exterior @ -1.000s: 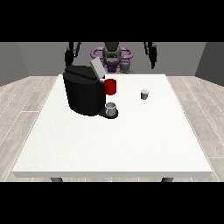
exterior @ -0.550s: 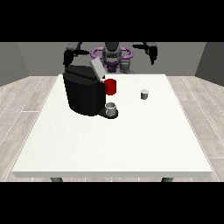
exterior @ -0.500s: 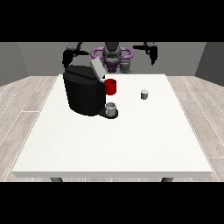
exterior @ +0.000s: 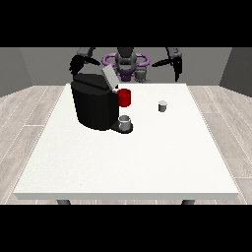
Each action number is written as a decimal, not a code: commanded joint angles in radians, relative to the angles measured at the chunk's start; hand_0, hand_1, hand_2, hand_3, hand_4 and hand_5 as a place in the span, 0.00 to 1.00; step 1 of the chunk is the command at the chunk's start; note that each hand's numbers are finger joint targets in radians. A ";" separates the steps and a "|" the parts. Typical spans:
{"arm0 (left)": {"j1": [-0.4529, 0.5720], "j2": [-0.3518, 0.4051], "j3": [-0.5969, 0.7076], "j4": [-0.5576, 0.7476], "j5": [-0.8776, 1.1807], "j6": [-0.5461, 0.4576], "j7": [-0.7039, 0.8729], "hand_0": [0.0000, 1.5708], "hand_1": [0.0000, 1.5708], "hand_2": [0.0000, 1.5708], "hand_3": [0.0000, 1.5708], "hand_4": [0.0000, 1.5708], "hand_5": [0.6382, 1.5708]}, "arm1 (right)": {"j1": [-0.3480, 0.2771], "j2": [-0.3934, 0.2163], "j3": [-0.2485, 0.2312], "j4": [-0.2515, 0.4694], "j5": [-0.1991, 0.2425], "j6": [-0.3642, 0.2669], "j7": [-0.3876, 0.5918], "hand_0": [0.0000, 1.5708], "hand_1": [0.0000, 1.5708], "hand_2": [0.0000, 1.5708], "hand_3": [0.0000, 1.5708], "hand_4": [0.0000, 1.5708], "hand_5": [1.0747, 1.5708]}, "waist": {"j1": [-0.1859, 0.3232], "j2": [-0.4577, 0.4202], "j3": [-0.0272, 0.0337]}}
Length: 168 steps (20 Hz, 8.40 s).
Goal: Insert the coffee pod into the coffee machine and close the lid
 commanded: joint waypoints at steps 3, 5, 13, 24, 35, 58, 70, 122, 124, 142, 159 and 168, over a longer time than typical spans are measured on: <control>-0.091 0.084 0.077 0.182 0.040 -0.100 0.007 0.00 0.00 0.00 0.00 0.00 1.00 | -0.020 -0.002 0.002 -0.037 -0.024 0.019 0.023 0.00 0.00 0.00 0.00 0.15 1.00 | -0.031 0.037 -0.0004; -0.167 0.072 0.060 0.212 -0.009 -0.047 0.022 0.00 0.00 0.00 0.00 0.00 1.00 | -0.014 0.032 0.081 0.011 0.029 -0.032 -0.079 0.00 0.00 0.00 0.00 0.08 1.00 | -0.055 0.104 -0.0002; -0.294 0.124 0.102 0.456 -0.066 -0.034 -0.053 0.00 0.00 0.00 0.00 0.00 1.00 | -0.168 0.026 0.045 -0.022 0.030 -0.039 0.051 0.00 0.00 0.00 0.00 0.21 1.00 | -0.072 0.196 -0.0009; -0.384 0.106 0.009 0.580 -0.211 -0.016 0.009 0.00 0.00 0.24 0.00 0.00 1.00 | -0.203 -0.025 -0.027 0.166 0.013 -0.030 0.038 0.00 0.00 0.00 0.00 0.27 1.00 | -0.037 0.143 -0.0002; -0.361 0.145 -0.041 0.725 -0.363 0.050 -0.087 0.40 0.40 0.48 0.31 0.00 1.00 | -0.191 -0.004 -0.010 0.145 0.021 -0.047 0.052 0.00 0.00 0.00 0.00 0.27 1.00 | -0.052 0.136 -0.0004; -0.503 0.151 -0.070 0.903 -0.584 0.292 -0.159 0.65 0.65 0.71 0.57 0.18 1.00 | -0.256 -0.032 -0.047 0.173 -0.023 -0.024 0.030 0.00 0.00 0.00 0.00 0.27 1.00 | -0.072 0.212 -0.0001; -0.600 0.111 -0.087 0.820 -0.574 0.127 -0.176 0.85 0.85 0.89 0.87 0.38 1.00 | -0.166 0.002 -0.022 0.254 -0.007 -0.037 0.028 0.00 0.00 0.00 0.00 0.31 1.00 | -0.060 0.056 0.0000; -1.090 0.197 0.044 0.829 -0.578 -0.056 0.004 0.75 0.75 0.80 0.75 0.31 1.00 | -0.304 0.006 -0.006 0.196 -0.003 -0.049 0.027 0.00 0.00 0.00 0.00 0.33 1.00 | -0.231 0.222 0.0002; -1.056 0.167 0.022 0.818 -0.593 -0.045 0.008 0.75 0.75 0.80 0.76 0.31 1.00 | -0.273 0.016 -0.011 0.212 -0.011 -0.050 0.013 0.00 0.00 0.00 0.00 0.33 1.00 | -0.208 0.185 0.0002; -1.035 0.191 0.040 0.866 -0.613 -0.040 -0.035 0.76 0.76 0.79 0.73 0.30 1.00 | -0.284 0.003 0.003 0.159 0.006 -0.066 0.055 0.00 0.00 0.00 0.00 0.27 1.00 | -0.226 0.236 -0.0003; -1.089 0.224 0.033 0.845 -0.643 -0.072 -0.046 0.68 0.68 0.71 0.59 0.24 1.00 | -0.314 -0.016 -0.039 0.196 -0.014 -0.058 0.004 0.00 0.00 0.00 0.00 0.30 1.00 | -0.206 0.248 0.0001; -1.064 0.205 -0.030 0.848 -0.710 -0.090 -0.056 0.00 0.00 0.00 0.00 0.00 1.00 | -0.339 -0.017 -0.029 0.197 0.006 -0.086 0.063 0.00 0.00 0.00 0.00 0.23 1.00 | -0.199 0.239 -0.0001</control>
